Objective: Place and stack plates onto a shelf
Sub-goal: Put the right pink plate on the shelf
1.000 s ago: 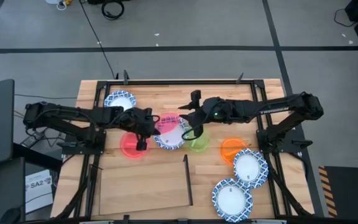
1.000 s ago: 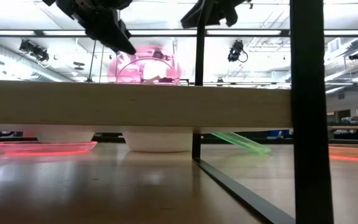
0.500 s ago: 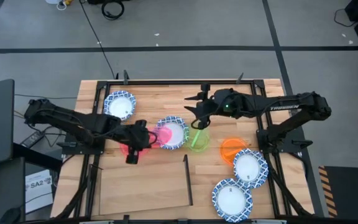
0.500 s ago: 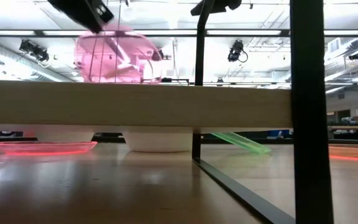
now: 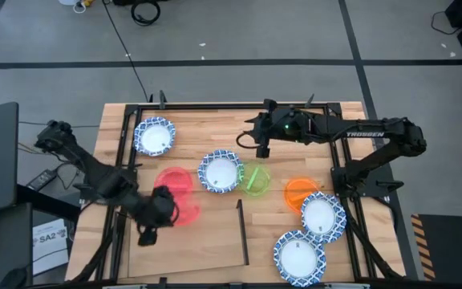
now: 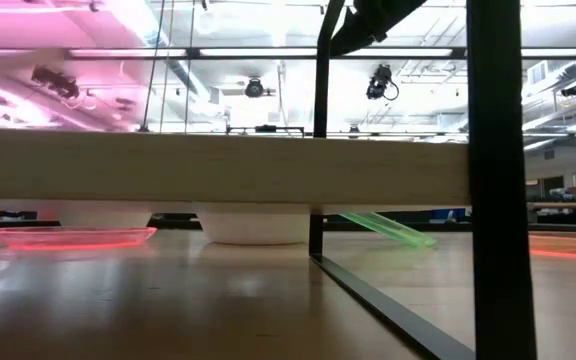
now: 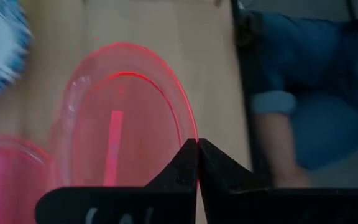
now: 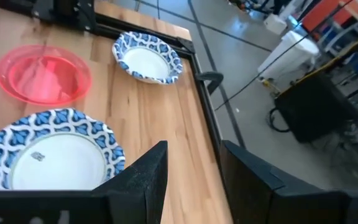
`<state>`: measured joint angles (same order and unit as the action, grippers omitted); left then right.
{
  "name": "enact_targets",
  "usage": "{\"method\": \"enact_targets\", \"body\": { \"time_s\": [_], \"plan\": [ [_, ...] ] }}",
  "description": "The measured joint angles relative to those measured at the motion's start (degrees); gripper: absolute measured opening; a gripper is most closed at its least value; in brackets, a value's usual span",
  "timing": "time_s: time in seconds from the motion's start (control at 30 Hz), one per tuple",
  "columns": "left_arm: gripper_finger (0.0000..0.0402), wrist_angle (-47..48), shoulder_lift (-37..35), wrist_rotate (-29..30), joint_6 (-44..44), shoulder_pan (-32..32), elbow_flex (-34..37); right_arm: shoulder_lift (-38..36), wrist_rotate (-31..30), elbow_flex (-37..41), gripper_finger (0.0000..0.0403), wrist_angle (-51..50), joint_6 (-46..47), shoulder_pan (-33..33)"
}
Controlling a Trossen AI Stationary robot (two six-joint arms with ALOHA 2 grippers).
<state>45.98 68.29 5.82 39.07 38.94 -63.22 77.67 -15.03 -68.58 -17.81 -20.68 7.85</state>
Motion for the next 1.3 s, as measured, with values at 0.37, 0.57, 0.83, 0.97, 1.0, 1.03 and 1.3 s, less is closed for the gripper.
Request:
{"method": "enact_targets", "body": {
  "time_s": [0.37,0.57,0.83,0.97,1.0,1.03,1.3],
  "plan": [
    [0.0009,0.5,1.5,0.1,17.2,11.0,0.0,0.0,4.6,0.0,0.0154,0.1,0.2,1.9],
    [0.0009,0.6,5.8,-1.1,17.5,12.1,0.0,0.0,4.7,0.0,0.0154,0.1,0.2,2.1],
    [0.0009,0.6,10.8,-6.5,20.1,12.5,0.0,0.0,4.7,0.0,0.0154,0.1,0.1,2.1],
    [0.0009,0.4,12.7,-9.1,20.8,12.8,0.0,0.0,4.8,0.0,0.0154,0.1,0.1,2.1],
    [0.0009,0.3,13.2,-9.7,20.8,12.8,0.0,0.0,4.8,0.0,0.0154,0.1,0.1,2.1],
    [0.0009,0.1,13.6,-10.1,20.8,12.8,0.0,0.0,4.8,0.0,0.0154,0.1,0.1,2.1],
    [0.0009,-4.7,16.2,-10.7,20.8,12.8,0.0,0.0,4.8,0.0,0.0154,0.1,0.1,2.1]
  ]
}}
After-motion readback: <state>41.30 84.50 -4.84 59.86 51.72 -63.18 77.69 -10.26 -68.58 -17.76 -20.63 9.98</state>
